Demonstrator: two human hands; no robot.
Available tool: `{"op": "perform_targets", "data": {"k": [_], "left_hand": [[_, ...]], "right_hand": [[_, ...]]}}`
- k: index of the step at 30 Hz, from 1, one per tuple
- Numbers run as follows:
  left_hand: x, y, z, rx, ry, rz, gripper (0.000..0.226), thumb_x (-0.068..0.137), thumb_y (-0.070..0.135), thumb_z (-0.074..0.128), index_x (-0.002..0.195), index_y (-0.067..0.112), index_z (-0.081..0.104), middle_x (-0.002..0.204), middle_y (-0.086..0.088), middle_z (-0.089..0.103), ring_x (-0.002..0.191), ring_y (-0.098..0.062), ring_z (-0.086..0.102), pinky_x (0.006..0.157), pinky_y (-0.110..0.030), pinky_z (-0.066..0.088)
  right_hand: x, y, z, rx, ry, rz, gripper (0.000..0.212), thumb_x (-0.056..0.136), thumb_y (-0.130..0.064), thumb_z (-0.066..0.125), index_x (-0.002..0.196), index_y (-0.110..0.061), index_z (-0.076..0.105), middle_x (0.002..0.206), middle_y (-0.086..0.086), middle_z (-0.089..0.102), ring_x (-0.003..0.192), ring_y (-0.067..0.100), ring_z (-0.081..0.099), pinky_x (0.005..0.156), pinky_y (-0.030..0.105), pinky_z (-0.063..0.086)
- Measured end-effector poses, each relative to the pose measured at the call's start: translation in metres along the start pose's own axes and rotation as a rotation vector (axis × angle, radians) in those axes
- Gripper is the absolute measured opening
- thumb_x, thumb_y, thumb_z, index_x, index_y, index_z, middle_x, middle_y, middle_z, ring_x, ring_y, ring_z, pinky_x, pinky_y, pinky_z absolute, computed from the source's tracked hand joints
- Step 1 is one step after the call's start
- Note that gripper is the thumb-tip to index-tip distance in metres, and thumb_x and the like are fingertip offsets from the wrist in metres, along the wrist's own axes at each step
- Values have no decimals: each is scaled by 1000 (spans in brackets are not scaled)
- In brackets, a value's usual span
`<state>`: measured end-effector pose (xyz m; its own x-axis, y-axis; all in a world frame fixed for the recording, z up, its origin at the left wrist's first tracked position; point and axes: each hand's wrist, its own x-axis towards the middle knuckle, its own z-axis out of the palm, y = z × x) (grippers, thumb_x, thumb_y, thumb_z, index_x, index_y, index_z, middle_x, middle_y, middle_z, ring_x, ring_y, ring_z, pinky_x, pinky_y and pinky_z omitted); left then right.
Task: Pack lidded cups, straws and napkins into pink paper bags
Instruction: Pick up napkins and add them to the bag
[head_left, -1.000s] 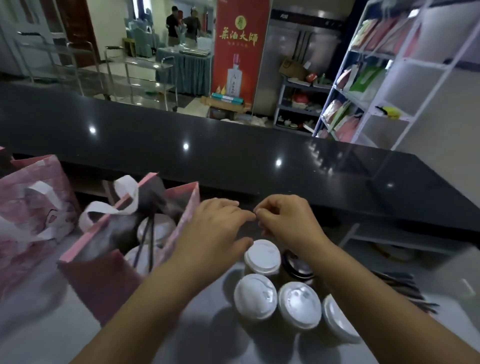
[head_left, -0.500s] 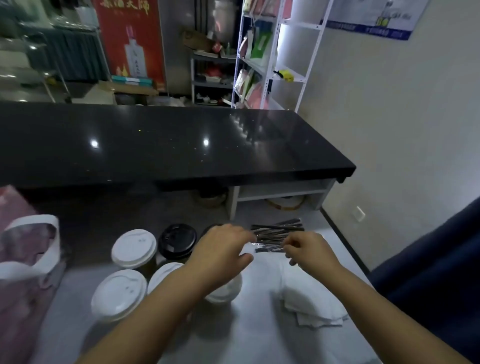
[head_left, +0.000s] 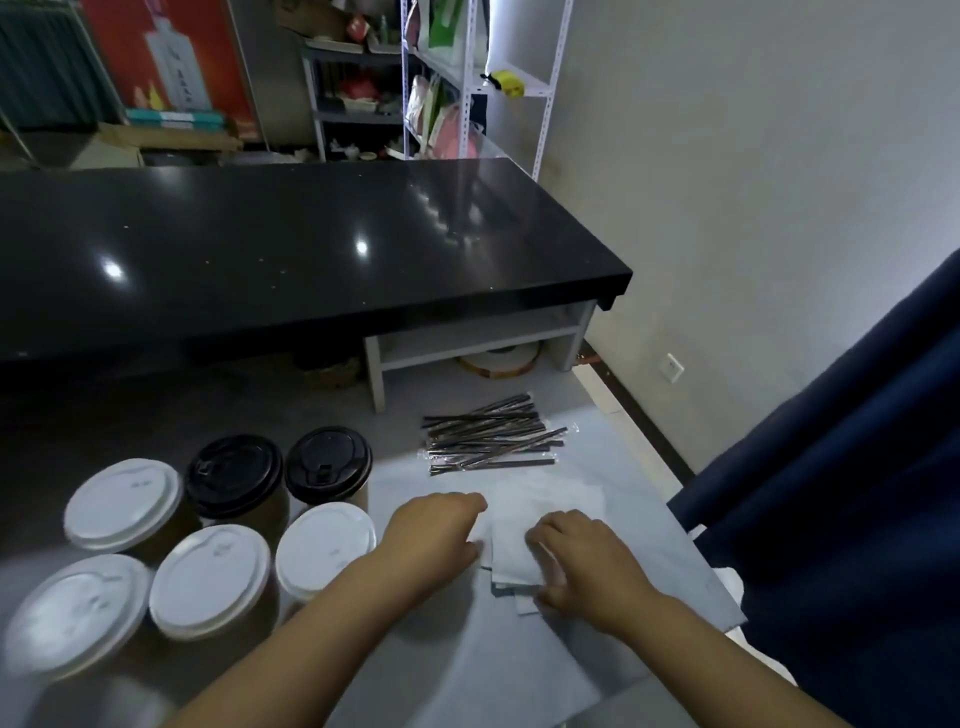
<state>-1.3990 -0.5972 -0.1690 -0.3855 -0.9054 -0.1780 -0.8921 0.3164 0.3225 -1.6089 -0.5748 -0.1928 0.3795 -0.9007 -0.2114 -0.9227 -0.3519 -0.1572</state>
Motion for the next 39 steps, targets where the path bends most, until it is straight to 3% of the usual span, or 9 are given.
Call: {"op": "perform_targets", "data": {"k": [4, 7, 14, 17, 21, 24, 28, 32, 39], "left_hand": [[2, 3, 22, -21, -3, -75, 42, 91, 35, 43, 131, 26, 39, 115, 2, 63, 104, -24, 57, 75, -32, 43], [2, 9, 29, -83, -16, -108, 49, 83, 32, 55, 128, 22, 37, 107, 0, 63, 96, -27, 58, 67, -33, 41], [13, 22, 38, -194, 131, -17, 65, 76, 35, 65, 134, 28, 37, 127, 5, 40, 119, -15, 37, 88, -25, 37], [21, 24, 39, -219, 148, -10, 54, 76, 34, 65, 127, 29, 46, 125, 9, 43, 117, -12, 35, 87, -22, 36], [28, 26, 33, -224, 238, 49, 21, 82, 30, 60, 101, 23, 67, 103, 5, 61, 105, -17, 44, 79, -22, 35], [28, 29, 23, -352, 350, 27, 11, 84, 29, 59, 87, 21, 68, 87, 3, 66, 91, -18, 50, 73, -26, 36], [20, 37, -1, -500, 484, -25, 9, 86, 30, 58, 78, 27, 60, 73, 11, 60, 74, -11, 50, 58, -25, 30], [1, 35, -35, -667, 602, -89, 12, 88, 40, 49, 80, 32, 53, 69, 13, 58, 69, -5, 52, 56, -26, 39], [-66, -15, -96, -538, 825, -155, 21, 94, 39, 47, 84, 26, 60, 75, 7, 62, 68, -8, 55, 57, -32, 47]], "right_hand": [[-4, 9, -6, 272, 56, 101, 33, 81, -43, 59, 111, -30, 52, 109, -9, 61, 97, 14, 54, 76, 25, 42], [-4, 14, -10, 441, 80, 155, 16, 83, -34, 60, 96, -26, 56, 91, -11, 63, 86, 13, 56, 74, 28, 45], [3, 20, -12, 515, 94, 216, 12, 85, -34, 59, 86, -24, 66, 76, -6, 65, 73, 12, 57, 67, 29, 45], [3, 21, -14, 548, 89, 213, 12, 85, -34, 60, 82, -24, 67, 72, -5, 64, 68, 11, 56, 65, 30, 46], [5, 21, -21, 546, 90, 195, 14, 85, -35, 60, 80, -23, 66, 71, -3, 63, 66, 11, 54, 62, 30, 45], [7, 22, -36, 535, 115, 141, 10, 79, -37, 63, 85, -29, 62, 78, -8, 64, 72, 9, 57, 66, 30, 48], [18, 13, -65, 403, 177, 22, 23, 79, -37, 65, 100, -37, 55, 90, -15, 60, 80, 6, 56, 71, 24, 49], [38, -10, -101, 465, 335, -115, 14, 83, -32, 63, 91, -38, 53, 82, -16, 59, 78, 3, 56, 63, 18, 46], [74, -106, -140, 565, 359, -449, 13, 85, -32, 63, 88, -34, 51, 83, -17, 57, 79, 3, 57, 59, 14, 49]]}}
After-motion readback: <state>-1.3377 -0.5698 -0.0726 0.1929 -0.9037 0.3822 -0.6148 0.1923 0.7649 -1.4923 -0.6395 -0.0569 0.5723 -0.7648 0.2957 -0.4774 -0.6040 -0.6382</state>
